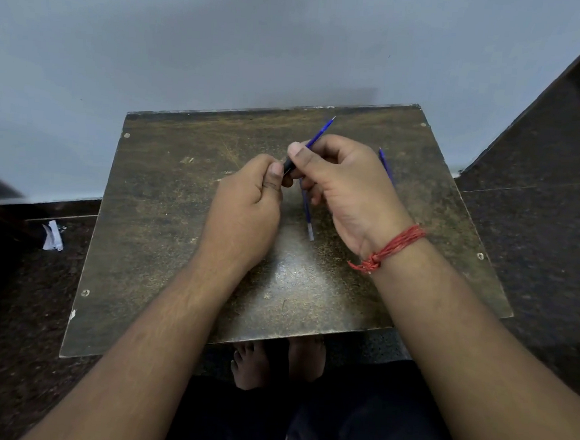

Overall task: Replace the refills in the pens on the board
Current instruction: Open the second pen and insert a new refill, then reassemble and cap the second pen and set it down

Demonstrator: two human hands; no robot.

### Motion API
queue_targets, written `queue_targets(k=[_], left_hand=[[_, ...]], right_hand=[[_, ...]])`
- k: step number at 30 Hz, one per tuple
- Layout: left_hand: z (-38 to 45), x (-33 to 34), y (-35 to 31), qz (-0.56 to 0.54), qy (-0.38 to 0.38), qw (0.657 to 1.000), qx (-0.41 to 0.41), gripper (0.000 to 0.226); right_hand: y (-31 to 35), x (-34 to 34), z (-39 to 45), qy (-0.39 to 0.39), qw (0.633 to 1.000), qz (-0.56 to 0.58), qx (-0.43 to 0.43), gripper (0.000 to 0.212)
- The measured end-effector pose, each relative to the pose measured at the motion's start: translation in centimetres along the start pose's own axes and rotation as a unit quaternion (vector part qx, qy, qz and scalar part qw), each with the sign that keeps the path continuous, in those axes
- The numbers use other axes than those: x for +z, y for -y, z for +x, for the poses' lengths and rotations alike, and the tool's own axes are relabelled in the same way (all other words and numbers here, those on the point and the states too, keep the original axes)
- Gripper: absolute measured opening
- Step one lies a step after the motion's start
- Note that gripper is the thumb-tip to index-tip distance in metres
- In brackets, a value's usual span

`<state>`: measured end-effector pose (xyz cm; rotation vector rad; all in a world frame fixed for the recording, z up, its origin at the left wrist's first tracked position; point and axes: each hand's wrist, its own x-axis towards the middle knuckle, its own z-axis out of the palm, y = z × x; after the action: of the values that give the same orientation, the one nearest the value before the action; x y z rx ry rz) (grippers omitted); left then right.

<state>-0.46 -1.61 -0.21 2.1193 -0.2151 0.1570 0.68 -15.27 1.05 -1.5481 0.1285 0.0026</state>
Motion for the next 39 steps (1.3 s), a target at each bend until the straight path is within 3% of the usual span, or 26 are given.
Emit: queue_targets(k=[6,13,15,18,22,26,30,34,39], left_hand=[[0.0,0.1,0.1,0.001,0.002,1.000,-0.004,0.032],[-0.1,0.1,0.1,0.014,0.019,1.000,-0.016,0.030],[-0.2,0.0,0.0,0.015,0.022,0.999,-0.019,0.030],[-0.2,0.0,-0.1,0.015,0.024,0.999,-0.018,0.031],[-0.2,-0.1,-0.1,0.004,0.018,1.000,-0.009,0.031],[-0.3,0.0,0.0,0.004,0.018,1.000,-0.009,0.030],[-0.3,0.0,-0.1,0.009,0.018,1.000,-0.008,0.030],[-0.4,0.0,-0.1,0.005,0.018,1.000,-0.015,0.031],[-0.4,-0.1,0.0,-0.005,0.016,1.000,-0.023,0.031]], right_hand=[[0.0,-0.3,0.3,-0.029,0.999,0.012,-0.017,0.020],[0.7,-2.9,1.3,-0.120,0.969,0.214,0.001,0.025],[0.5,-3.8,1.6,-0.150,0.963,0.223,0.013,0.027],[0.3,-5.1,1.8,-0.179,0.975,0.131,0.019,0.026],[0.4,-7.2,2.1,-0.210,0.973,-0.099,-0.007,0.019],[0.6,-9.3,2.2,-0.232,0.921,-0.311,-0.042,0.027],[0.7,-10.1,2.3,-0.184,0.838,-0.514,-0.021,0.025],[0.1,-9.5,2.6,-0.133,0.814,-0.564,0.024,0.020],[0.1,-9.1,2.3,-0.131,0.824,-0.550,0.035,0.021]])
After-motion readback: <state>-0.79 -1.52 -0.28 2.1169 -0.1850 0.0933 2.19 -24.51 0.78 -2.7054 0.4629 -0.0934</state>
